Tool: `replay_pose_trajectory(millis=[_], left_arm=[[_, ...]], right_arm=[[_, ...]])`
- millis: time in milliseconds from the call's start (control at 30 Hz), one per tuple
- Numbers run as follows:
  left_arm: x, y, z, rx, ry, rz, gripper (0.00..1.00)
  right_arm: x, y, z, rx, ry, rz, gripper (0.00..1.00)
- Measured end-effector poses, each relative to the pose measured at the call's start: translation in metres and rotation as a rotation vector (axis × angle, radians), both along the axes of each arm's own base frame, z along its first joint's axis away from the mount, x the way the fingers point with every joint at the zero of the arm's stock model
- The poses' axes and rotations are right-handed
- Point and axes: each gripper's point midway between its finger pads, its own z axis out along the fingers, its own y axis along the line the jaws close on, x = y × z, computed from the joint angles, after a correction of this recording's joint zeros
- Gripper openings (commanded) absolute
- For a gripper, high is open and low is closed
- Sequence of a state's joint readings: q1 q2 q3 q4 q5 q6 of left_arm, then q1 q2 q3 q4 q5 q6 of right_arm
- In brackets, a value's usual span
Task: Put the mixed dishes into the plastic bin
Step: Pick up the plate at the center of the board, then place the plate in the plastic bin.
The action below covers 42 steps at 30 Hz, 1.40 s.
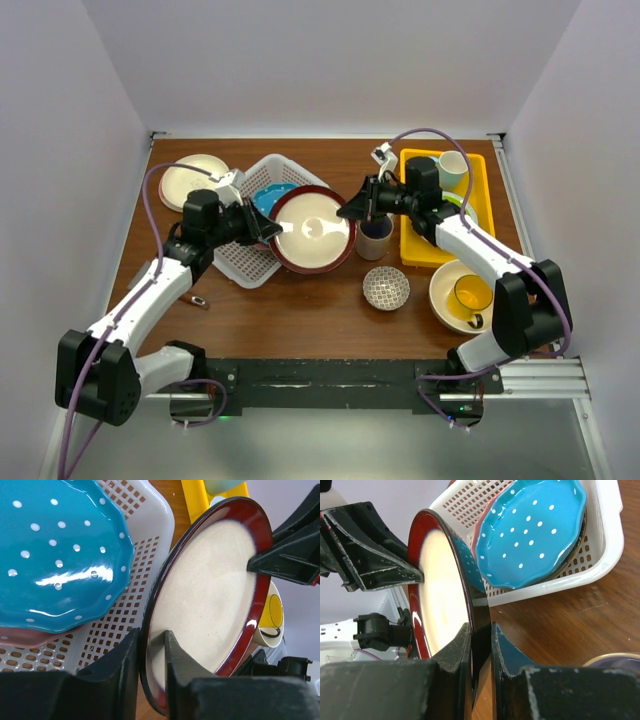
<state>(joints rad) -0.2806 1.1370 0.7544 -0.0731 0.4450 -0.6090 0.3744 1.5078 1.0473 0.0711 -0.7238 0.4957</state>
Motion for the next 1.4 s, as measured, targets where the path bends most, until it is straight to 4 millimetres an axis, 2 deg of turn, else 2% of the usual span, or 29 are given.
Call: replay_pose_trajectory(millis=[200,333,400,467,567,600,767,800,933,1000,1400], left_arm=[[-0.007,-0.006,0.009,-0.050,0.010,-0.030,0.00],[-0.010,-0.005,0.017,-0.080,0.004,-0.025,0.00],[-0.012,-0.004,0.020,-0.103,-0.002,-0.021,0.00],[-0.015,-0.002,0.023,-0.131,-0.011,-0.022,0.00],[-0.020,0.005,0.023,-0.172,0.008,-0.011,0.00],[-0.021,0.009,0.021,-0.180,0.017,0.000,0.00],[-0.013,0.035,0.013,-0.203,0.049,0.102,0.00],[-0.011,0.041,0.013,-0.205,0.050,0.124,0.00],[-0.007,0.049,0.014,-0.209,0.046,0.156,0.00],[-0.007,0.051,0.015,-0.212,0.043,0.158,0.00],[-0.002,0.066,0.021,-0.236,0.032,0.211,0.00]], right_arm=[[0.001,-0.008,0.004,0.030,-0.028,0.026,0.00],[-0.001,-0.008,0.011,0.044,-0.069,0.058,0.12],[-0.003,-0.008,0.016,0.049,-0.086,0.070,0.20],[-0.006,-0.007,0.019,0.054,-0.097,0.083,0.35],[-0.011,-0.004,0.025,0.066,-0.125,0.117,0.48],[-0.014,-0.003,0.029,0.072,-0.139,0.130,0.57],[-0.023,-0.003,0.044,0.087,-0.214,0.179,0.76],[-0.024,-0.004,0.046,0.088,-0.225,0.186,0.83],[-0.027,-0.009,0.053,0.086,-0.275,0.205,0.95],[-0.026,-0.012,0.055,0.081,-0.297,0.206,0.98],[-0.025,-0.037,0.067,0.037,-0.405,0.187,0.98]])
